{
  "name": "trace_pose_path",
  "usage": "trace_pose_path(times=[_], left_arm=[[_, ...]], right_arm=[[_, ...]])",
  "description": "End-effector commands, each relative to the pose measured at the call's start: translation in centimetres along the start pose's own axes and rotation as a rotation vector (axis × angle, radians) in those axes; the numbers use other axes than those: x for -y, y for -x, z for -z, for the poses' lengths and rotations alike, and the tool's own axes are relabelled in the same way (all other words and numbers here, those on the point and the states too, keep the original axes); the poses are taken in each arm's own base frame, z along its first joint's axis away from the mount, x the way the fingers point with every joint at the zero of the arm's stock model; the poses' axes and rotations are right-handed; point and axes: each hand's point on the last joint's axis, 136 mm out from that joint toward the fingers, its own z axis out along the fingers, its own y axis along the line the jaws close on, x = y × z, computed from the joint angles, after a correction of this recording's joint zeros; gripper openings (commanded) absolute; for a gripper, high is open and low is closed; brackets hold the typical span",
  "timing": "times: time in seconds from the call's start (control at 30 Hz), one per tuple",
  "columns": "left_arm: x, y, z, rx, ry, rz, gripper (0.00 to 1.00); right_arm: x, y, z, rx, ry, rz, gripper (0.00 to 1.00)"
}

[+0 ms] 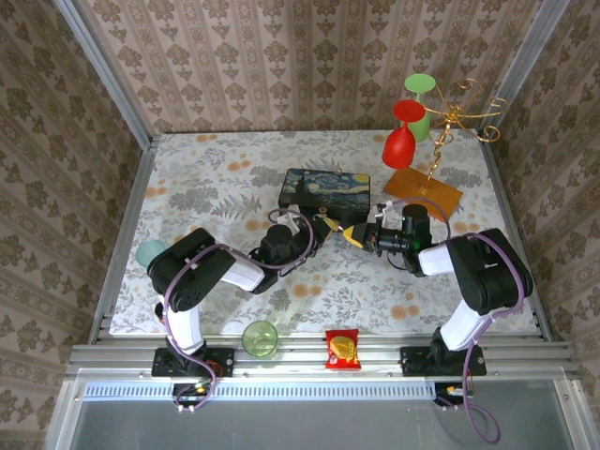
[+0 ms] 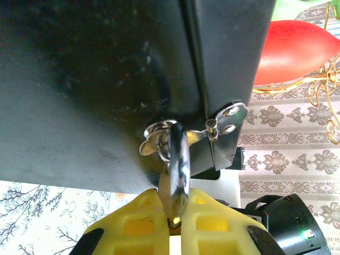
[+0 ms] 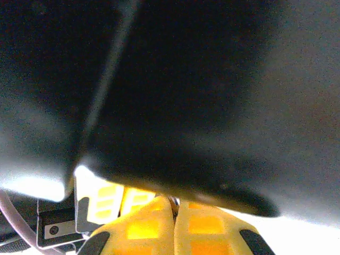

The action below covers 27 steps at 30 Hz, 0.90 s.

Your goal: Unlock a padlock with a key

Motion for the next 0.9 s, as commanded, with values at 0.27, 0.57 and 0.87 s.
trace_pose_path(times=[0.27,0.57,0.87], left_arm=[[7.5,-6.2,-0.2,-0.284,-0.252,-0.045,0.0],[7.0,-3.9,0.3,-0.25,-0.242,-0.052,0.0],[8.6,-3.5,1.1,-0.311,-0.283,-0.049,0.0]], right_arm=[[-0.4,-0.1,-0.5,-0.027,-0.039,0.068,0.0],[-2.1,-1.7,0.3,-0.08,0.034,0.141,0.0],[-1.1,-1.2,0.9,-0.056,-0.066,0.189,0.0]])
